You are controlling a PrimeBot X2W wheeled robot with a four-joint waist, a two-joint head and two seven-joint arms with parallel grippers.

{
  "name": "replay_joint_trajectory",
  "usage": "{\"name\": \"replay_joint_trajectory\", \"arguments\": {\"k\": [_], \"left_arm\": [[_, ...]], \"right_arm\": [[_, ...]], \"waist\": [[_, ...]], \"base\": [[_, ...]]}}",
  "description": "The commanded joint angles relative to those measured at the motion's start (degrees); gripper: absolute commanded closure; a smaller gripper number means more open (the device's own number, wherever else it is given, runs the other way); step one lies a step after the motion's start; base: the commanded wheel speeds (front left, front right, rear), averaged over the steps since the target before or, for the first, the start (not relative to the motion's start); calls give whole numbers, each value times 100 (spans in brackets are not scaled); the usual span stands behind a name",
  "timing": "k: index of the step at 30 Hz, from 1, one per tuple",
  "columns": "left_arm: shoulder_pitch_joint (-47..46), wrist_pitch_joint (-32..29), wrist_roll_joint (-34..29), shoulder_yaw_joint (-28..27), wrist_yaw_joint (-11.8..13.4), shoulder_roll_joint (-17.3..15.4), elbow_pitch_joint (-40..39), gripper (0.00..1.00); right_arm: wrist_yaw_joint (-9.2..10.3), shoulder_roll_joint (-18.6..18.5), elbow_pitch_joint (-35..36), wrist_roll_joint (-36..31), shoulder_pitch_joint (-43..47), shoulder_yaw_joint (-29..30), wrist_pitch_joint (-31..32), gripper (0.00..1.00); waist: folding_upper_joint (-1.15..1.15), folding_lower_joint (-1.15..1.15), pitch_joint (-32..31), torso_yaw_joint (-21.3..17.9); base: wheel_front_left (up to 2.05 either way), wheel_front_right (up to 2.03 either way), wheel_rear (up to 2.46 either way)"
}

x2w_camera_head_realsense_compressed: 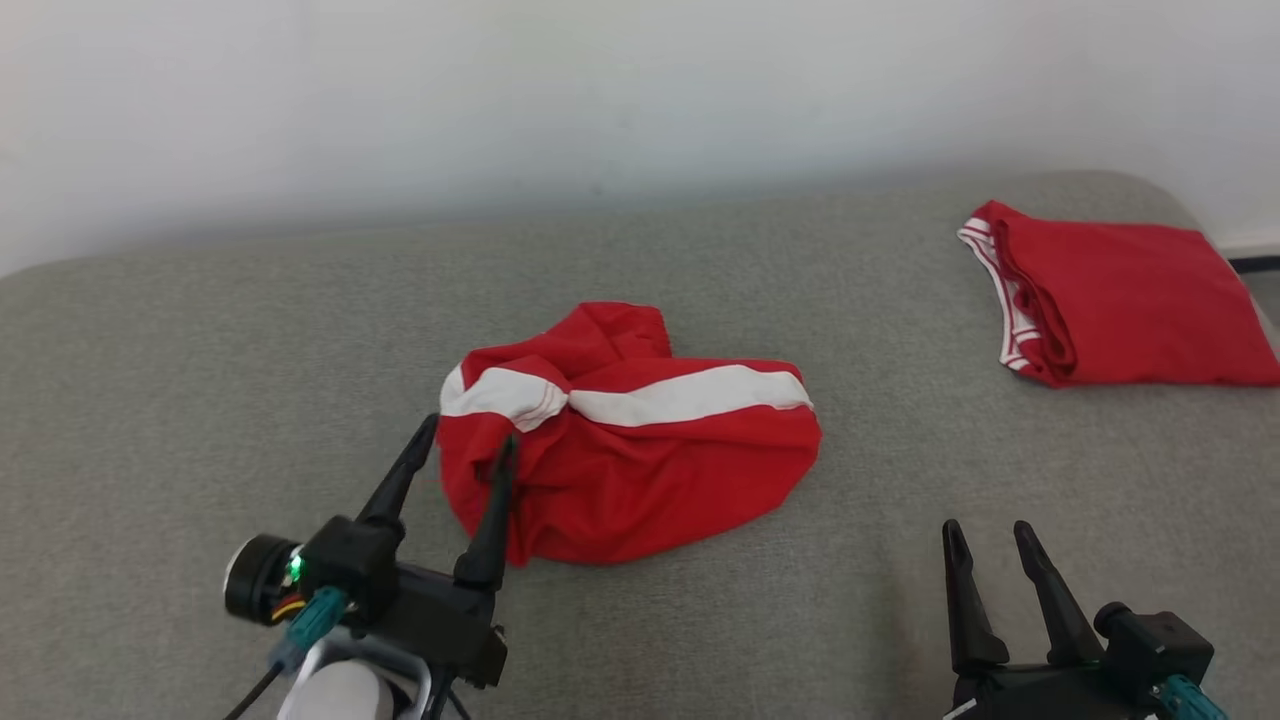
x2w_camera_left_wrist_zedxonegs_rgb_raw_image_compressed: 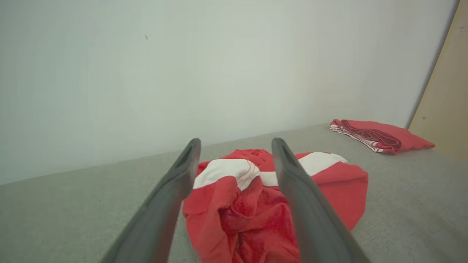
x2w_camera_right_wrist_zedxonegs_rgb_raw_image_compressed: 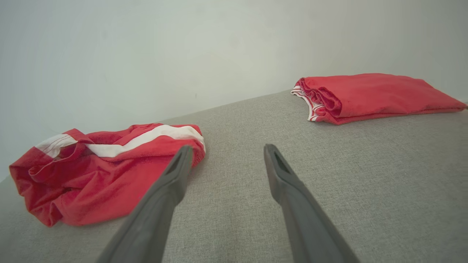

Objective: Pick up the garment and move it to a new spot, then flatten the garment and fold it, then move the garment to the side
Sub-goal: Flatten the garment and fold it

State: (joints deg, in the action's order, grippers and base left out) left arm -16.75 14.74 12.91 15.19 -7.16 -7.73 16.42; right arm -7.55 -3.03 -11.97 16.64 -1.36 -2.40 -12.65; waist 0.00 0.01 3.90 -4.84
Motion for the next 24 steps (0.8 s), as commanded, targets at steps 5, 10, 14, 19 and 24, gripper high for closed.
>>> {"name": "replay_joint_trajectory", "arguments": {"k": [5, 10, 14, 19, 24], "left_arm": [[-434, -47, 15, 338, -29, -132, 402, 0], [-676, -121, 96, 647, -27, -284, 785, 0], [-808, -154, 94, 731, -28, -422, 1156, 0], [-944, -223, 47, 698, 91, -543, 1702, 0], [-1140, -112, 54, 658, 153, -521, 2059, 100]], "right_arm": [[11, 13, -103, 63, -125, -55, -106, 0], [11, 16, -182, 94, -227, -99, -162, 0], [11, 16, -237, 118, -291, -119, -208, 0], [11, 16, -275, 132, -322, -108, -229, 0], [11, 16, -261, 75, -301, -27, -248, 0]], "waist": [[0, -1, 317, -428], [0, -1, 445, -598], [0, -1, 513, -702], [0, -1, 540, -769], [0, -1, 510, -712]], "base": [[0, 0, 0], [0, 0, 0], [0, 0, 0], [0, 0, 0], [0, 0, 0]]}}
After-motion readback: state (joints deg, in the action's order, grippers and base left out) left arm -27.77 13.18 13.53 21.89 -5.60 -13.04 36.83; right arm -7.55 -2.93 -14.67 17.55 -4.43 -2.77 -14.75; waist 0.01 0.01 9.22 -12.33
